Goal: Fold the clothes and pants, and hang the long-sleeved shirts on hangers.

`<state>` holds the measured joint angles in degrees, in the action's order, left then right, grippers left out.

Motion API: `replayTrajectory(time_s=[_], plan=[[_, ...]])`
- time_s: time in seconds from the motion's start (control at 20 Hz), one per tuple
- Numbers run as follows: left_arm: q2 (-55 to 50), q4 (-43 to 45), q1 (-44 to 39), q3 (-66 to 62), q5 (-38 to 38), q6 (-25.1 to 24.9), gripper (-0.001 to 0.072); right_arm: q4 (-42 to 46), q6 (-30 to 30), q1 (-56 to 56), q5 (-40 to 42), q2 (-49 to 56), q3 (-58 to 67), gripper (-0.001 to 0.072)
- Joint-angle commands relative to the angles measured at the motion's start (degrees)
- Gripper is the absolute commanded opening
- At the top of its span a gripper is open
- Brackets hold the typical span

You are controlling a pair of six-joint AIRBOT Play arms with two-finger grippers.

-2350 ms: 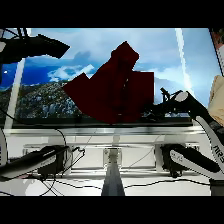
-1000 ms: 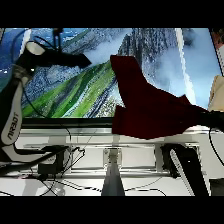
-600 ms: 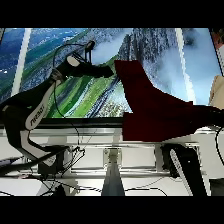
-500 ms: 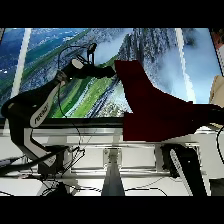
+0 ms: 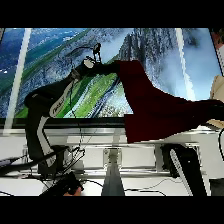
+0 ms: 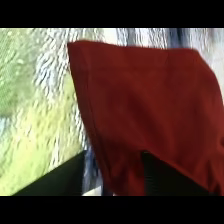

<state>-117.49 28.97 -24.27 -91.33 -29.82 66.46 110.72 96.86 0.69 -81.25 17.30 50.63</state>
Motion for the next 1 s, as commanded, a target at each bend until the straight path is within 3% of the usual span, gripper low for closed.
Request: replayTrajectory(time_s=[0.0,0.05,0.15,0.45,0.55,0.8,0.95], plan=[[-3.0,0.1,-0.2,-3.5,0.0,2.8,0.0349,-1.2,0.0,0.0,0.3,0.0,0.1,0.0010],[-3.0,0.1,-0.3,-3.5,0.0,2.7,0.0280,-1.3,0.0,0.0,0.3,0.0,0.1,0.0010],[-3.0,0.3,-0.6,-3.5,-0.7,2.5,0.0016,-1.4,0.0,0.0,0.2,0.0,0.1,0.0010],[-1.8,2.1,-1.3,-3.6,-2.7,2.5,0.0013,-1.4,0.0,0.0,0.2,0.0,0.1,0.0011],[1.4,6.3,0.2,-3.5,-3.6,2.5,0.0012,-0.5,0.0,0.0,0.3,0.0,0.1,0.0010],[17.4,18.6,6.1,-3.5,-5.2,2.5,0.0012,0.5,0.0,0.0,3.2,0.0,0.1,0.0010],[30.2,26.5,9.8,-3.5,-5.2,2.1,0.0012,-0.2,0.0,0.0,11.7,0.0,0.1,0.0010]])
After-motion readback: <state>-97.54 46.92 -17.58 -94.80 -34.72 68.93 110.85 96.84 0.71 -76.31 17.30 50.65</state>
